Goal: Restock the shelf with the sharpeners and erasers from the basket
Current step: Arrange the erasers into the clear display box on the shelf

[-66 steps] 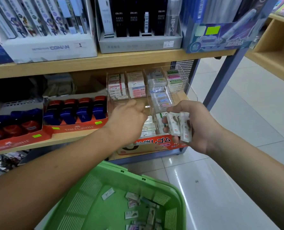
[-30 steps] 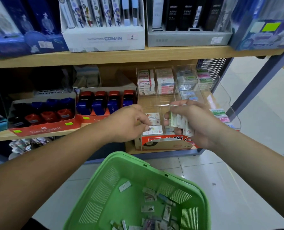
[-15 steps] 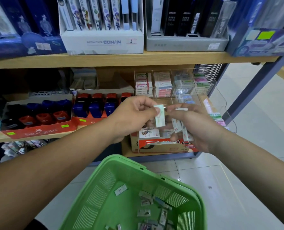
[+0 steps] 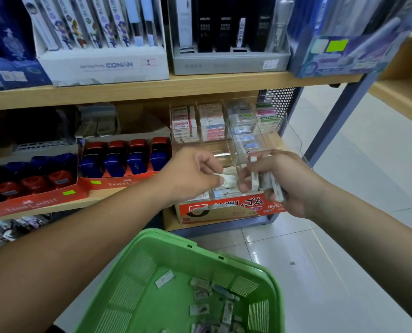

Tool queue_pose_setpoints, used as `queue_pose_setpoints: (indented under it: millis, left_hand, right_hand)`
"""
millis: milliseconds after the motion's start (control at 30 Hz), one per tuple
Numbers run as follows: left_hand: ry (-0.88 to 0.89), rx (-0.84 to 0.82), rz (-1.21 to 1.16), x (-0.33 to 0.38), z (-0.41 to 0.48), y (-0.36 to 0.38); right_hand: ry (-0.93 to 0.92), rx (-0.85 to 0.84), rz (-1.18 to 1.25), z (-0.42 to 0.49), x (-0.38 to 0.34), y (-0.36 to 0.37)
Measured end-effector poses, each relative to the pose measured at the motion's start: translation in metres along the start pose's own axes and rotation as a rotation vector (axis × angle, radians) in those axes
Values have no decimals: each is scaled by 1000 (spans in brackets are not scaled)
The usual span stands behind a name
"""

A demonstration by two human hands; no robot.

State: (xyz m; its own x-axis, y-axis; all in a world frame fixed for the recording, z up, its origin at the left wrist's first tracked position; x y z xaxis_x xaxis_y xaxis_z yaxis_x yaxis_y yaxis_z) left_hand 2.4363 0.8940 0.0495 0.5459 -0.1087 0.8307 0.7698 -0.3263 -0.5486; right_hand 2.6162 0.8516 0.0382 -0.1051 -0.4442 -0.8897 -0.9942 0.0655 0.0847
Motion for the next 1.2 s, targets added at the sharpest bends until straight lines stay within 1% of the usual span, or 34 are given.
queue_pose_setpoints:
  millis: [67,133,267,333,400,467,500,567,633,733,833,933,1067,1200]
  left_hand:
    - [12,-34,83,1,1,8]
    - [21,-65,151,3,3,16]
    - [71,-104,409,10,6,27]
    - [77,-96,444,12,7,27]
    - [76,-40,391,14,8,19]
    - [112,32,236,23,5,11]
    - [141,38,142,28,3,10]
    - [168,-22,-29,38,-2,15]
    - [162,-89,-132,42,-5,20]
    - [158,-54,-126,40,-3,14]
    - [115,-72,-209,34,-2,12]
    - [122,-81,-203,36,-3,10]
    - [106,53,-108,29,1,-11]
    - [61,80,-9,12,-2,-38]
  right_hand:
    - [2,-14,45,-1,2,-2]
    - [5,-22,34,-4,3,-6]
    - [28,-69,78,-8,4,-8]
    - [36,-61,109,-7,5,-10]
    - [42,-47,139,-5,6,-12]
    - [46,-61,164,-5,6,-9]
    - [43,-71,152,-5,5,-6]
    - [31,-88,99,-6,5,-2]
    - [20,-91,90,-5,6,0]
    - [-5,-35,78,-4,6,-3]
    - [-45,27,31,-6,1,-8]
    - [-71,37,8,-10,-5,-4]
    - [-12,87,46,-12,-4,-5]
    - [12,117,-171,-11,-8,-2]
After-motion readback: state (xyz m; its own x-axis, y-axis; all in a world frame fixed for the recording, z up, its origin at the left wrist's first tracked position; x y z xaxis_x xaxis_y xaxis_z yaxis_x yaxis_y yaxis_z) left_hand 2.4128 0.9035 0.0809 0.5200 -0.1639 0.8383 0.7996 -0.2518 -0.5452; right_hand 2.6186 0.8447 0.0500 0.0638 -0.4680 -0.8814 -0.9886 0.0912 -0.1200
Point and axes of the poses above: each hand's wrist, its own z-axis towards the middle knuckle, its own y-axis out of the palm, x = y × z, the point moved 9 cm from there along z, towards the middle knuckle
